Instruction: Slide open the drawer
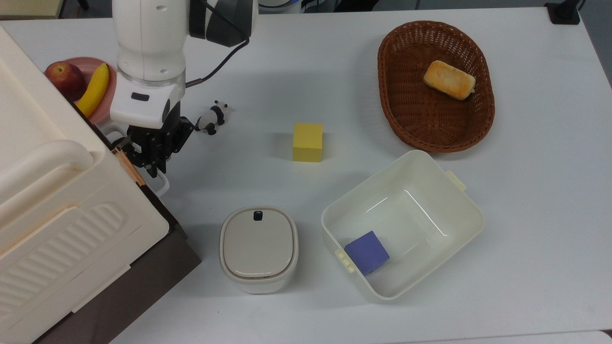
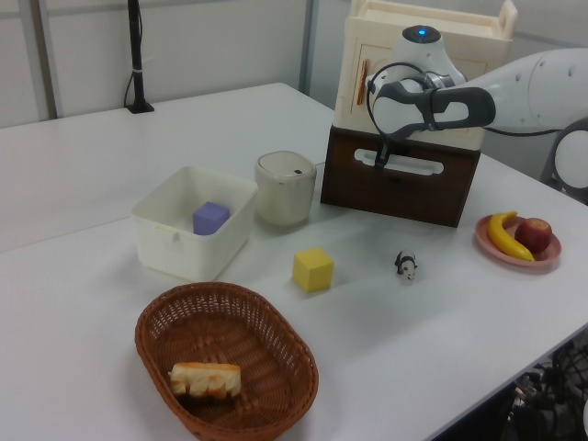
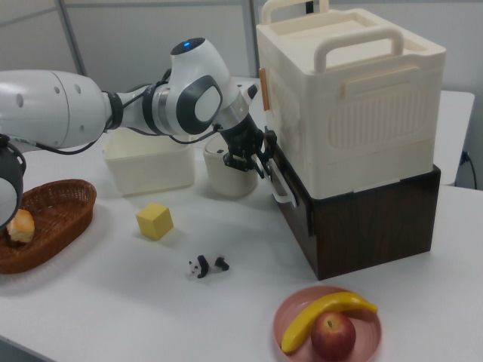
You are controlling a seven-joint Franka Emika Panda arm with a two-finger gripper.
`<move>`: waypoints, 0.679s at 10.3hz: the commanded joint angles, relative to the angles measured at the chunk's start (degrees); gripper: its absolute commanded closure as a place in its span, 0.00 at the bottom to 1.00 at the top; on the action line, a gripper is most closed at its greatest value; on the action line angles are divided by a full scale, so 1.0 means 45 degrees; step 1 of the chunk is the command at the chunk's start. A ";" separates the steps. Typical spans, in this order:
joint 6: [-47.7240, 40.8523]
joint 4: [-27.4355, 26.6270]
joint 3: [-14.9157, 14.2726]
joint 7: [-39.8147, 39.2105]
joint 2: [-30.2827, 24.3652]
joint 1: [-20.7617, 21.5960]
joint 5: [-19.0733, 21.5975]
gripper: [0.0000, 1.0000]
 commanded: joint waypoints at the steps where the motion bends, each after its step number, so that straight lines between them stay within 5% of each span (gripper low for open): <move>1: 0.0150 -0.0134 0.0108 0.0305 -0.0027 -0.0049 -0.0023 0.96; 7: 0.0092 -0.0426 0.0206 0.0286 -0.0339 -0.0049 -0.0004 0.96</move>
